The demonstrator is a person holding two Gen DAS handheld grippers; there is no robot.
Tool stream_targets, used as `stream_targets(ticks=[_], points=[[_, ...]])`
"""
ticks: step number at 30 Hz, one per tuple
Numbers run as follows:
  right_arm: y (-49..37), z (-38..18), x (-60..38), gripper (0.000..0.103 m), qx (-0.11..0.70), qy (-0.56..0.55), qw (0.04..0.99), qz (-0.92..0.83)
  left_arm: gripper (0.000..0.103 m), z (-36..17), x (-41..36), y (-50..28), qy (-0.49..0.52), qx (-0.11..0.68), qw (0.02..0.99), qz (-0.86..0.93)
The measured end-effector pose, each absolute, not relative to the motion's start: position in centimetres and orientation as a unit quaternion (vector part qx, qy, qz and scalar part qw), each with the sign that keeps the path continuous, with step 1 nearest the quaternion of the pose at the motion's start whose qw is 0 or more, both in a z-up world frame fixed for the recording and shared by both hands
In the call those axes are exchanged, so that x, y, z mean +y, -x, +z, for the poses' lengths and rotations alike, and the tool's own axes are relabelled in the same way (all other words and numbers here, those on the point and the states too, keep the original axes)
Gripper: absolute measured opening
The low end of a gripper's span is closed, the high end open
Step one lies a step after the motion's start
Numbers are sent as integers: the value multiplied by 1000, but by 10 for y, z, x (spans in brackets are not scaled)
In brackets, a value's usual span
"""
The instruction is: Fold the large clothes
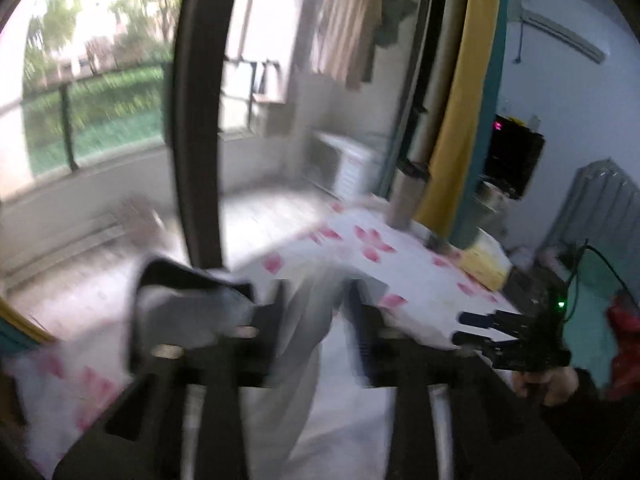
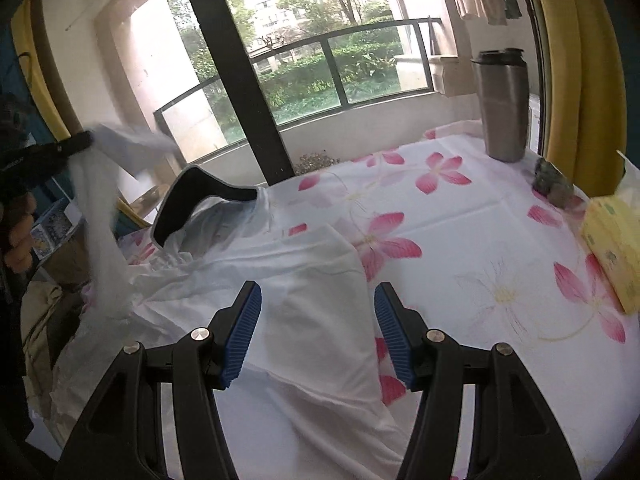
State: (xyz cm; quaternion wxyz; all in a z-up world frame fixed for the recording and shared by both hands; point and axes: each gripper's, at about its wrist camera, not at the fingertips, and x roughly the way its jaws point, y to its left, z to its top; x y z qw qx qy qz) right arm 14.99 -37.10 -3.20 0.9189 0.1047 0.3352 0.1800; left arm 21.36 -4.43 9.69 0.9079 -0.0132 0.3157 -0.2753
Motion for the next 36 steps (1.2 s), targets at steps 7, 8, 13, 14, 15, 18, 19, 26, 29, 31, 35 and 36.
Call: stream_targets(ticks=[7, 8, 13, 14, 15, 18, 19, 26, 29, 31, 35, 36], points=[[-159, -41, -366, 59, 357, -84, 912, 184, 62, 48, -27, -206, 46, 365, 894, -256], [-163, -43, -362, 59, 363, -76, 909, 189, 62, 42, -15, -200, 53, 371, 894, -244], [-187, -51, -330, 59, 387, -30, 894, 223, 62, -7, 43, -176, 95, 412, 888, -181], [-192, -51, -323, 59, 389, -19, 893, 228, 62, -19, 58, -171, 100, 422, 886, -164], [-198, -52, -315, 59, 391, -8, 890, 236, 62, -29, 70, -166, 102, 428, 886, -147], [-213, -54, -294, 59, 394, 31, 881, 260, 62, -55, 107, -160, 107, 445, 884, -98], [-221, -56, -285, 59, 398, 51, 877, 263, 62, -60, 116, -160, 112, 448, 883, -90], [-252, -83, -264, 45, 439, 112, 851, 266, 62, -82, 150, -169, 135, 461, 874, -67], [-247, -86, -263, 8, 438, 116, 848, 274, 62, -90, 145, -173, 133, 466, 872, -67], [-238, -79, -264, 5, 423, 125, 856, 269, 62, -90, 140, -173, 123, 461, 877, -66], [-219, -53, -274, 4, 403, 116, 868, 267, 62, -91, 137, -173, 114, 459, 879, -61], [-212, -47, -280, 4, 401, 109, 870, 267, 62, -91, 137, -173, 111, 459, 880, -60]])
